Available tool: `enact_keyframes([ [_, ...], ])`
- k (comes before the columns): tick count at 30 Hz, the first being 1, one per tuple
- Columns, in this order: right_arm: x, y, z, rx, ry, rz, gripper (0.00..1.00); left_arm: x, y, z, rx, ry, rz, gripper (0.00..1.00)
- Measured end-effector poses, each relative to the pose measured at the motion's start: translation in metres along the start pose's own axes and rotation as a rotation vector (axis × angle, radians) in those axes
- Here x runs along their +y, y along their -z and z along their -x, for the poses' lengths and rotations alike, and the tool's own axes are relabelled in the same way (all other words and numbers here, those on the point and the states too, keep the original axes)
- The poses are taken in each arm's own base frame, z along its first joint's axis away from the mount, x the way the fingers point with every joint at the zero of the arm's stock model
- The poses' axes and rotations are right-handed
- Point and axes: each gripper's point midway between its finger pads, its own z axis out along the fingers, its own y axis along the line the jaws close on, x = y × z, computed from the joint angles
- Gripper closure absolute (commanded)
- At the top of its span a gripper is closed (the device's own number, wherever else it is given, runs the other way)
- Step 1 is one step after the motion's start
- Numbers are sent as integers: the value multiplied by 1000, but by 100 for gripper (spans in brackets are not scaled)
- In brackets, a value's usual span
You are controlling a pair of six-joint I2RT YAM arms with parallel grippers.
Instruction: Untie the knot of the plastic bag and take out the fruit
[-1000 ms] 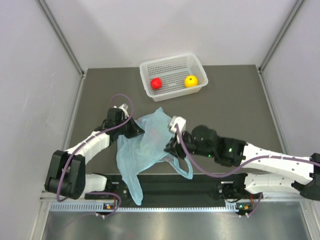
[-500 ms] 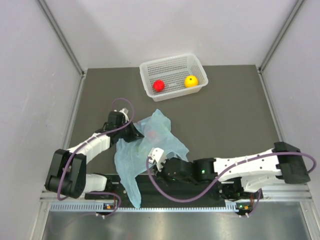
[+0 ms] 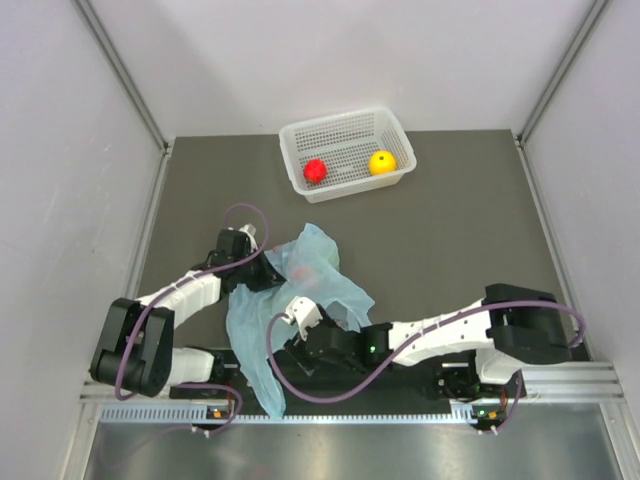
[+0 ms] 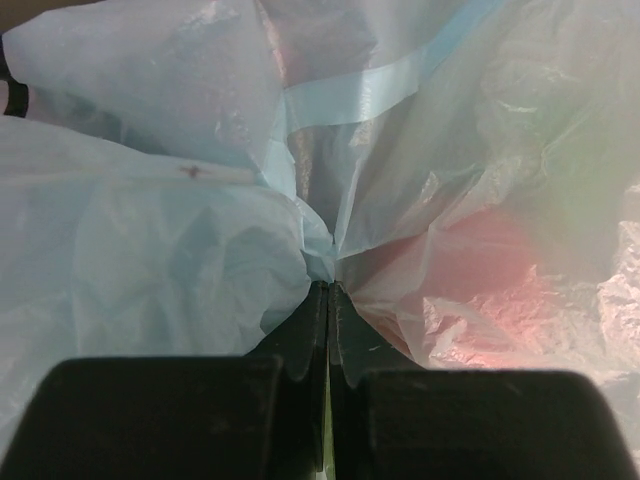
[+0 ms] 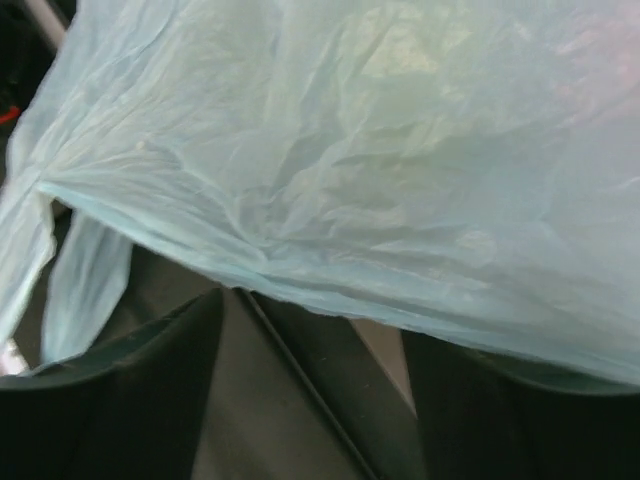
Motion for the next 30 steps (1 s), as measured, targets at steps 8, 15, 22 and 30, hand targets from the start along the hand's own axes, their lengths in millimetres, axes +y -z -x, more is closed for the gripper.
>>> enact_keyframes([
  [8, -8, -17, 33, -81, 15, -70, 0, 7, -2, -9, 14, 15, 5, 100],
  [15, -15, -42, 58, -121, -17, -111, 0, 7, -2, -12, 19, 24, -6, 100],
  [22, -34, -65, 39, -66, -31, -158, 0, 3, 0, -12, 16, 32, -18, 100],
  [30, -31, -83, 40, -58, -69, -140, 3, 1, 0, -12, 19, 34, -29, 100],
])
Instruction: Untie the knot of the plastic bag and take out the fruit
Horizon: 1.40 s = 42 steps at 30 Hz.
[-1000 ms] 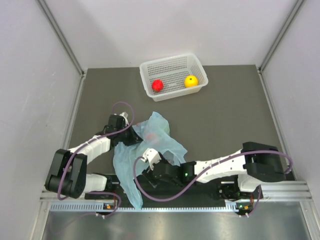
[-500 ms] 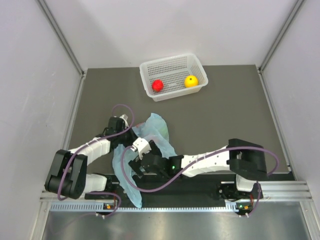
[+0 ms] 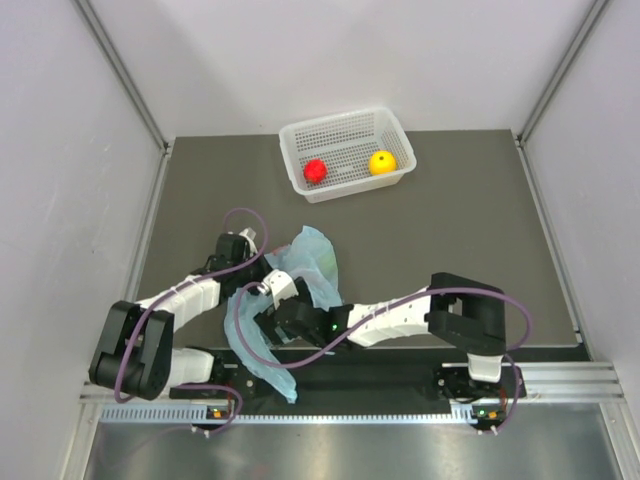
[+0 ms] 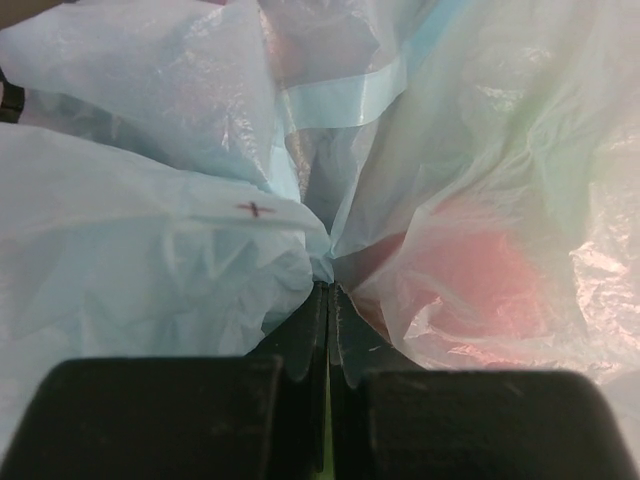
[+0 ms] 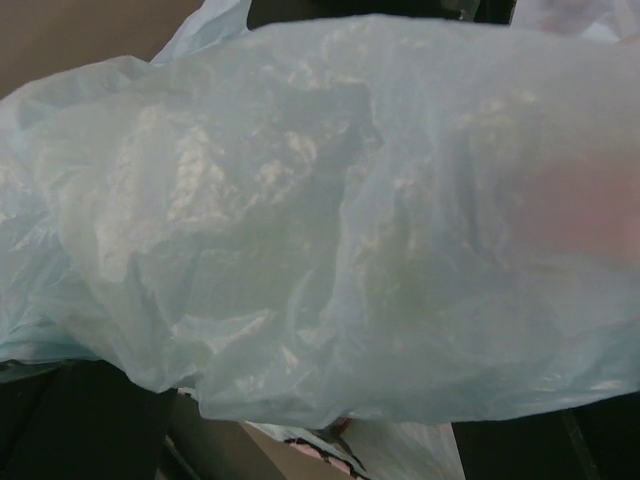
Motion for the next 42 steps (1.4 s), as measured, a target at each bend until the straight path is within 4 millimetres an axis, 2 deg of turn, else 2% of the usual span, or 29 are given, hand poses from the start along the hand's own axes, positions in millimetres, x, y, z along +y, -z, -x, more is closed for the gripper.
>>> enact_keyframes([
  [4, -4, -7, -3, 8, -22, -8, 11, -3, 0, 1, -3, -1, -12, 100],
  [9, -12, -13, -3, 13, -51, -19, 32, -5, 0, 2, -7, 1, -23, 100],
  [10, -13, -14, -2, 13, -55, -17, 41, -5, 0, 3, -7, 1, -24, 100],
  [13, -15, -14, -3, 8, -62, -4, 58, -6, 0, 3, -8, 3, -27, 100],
  [14, -15, -11, -4, 6, -65, 4, 69, -6, 0, 3, -8, 4, -27, 100],
  [16, -17, -3, -7, 12, -60, 22, 81, -7, 0, 3, -9, 4, -29, 100],
  [18, -17, 11, -11, 25, -56, 61, 88, -7, 0, 3, -10, 4, -30, 100],
  [19, -16, 19, -11, 26, -55, 87, 95, -7, 0, 3, -10, 4, -30, 100],
  [22, -8, 52, -8, 40, -48, 202, 99, -7, 0, 3, -10, 5, -30, 100],
  [24, 1, 75, -5, 48, -48, 295, 100, -7, 0, 4, -10, 6, -30, 100],
  [27, 24, 112, -4, 90, -29, 494, 100, -7, -1, 4, -11, 6, -31, 100],
  [32, 61, 172, -29, 242, 40, 851, 100, -9, -2, 7, -12, 8, -32, 100],
  [35, 70, 206, -34, 278, 92, 1013, 100, -11, -3, 9, -14, 7, -34, 100],
  [36, 71, 218, -29, 270, 114, 1058, 100, -12, -3, 10, -14, 7, -35, 100],
  [38, 72, 237, -6, 207, 159, 1126, 100, -13, -3, 11, -17, 5, -37, 100],
  [40, 66, 247, 36, 87, 186, 1134, 100, -14, -3, 13, -20, 3, -40, 100],
  [41, 58, 246, 57, 25, 189, 1102, 100, -15, -3, 13, -22, 2, -41, 100],
  [42, 44, 240, 87, -54, 180, 1038, 99, -15, -3, 13, -22, 2, -42, 100],
])
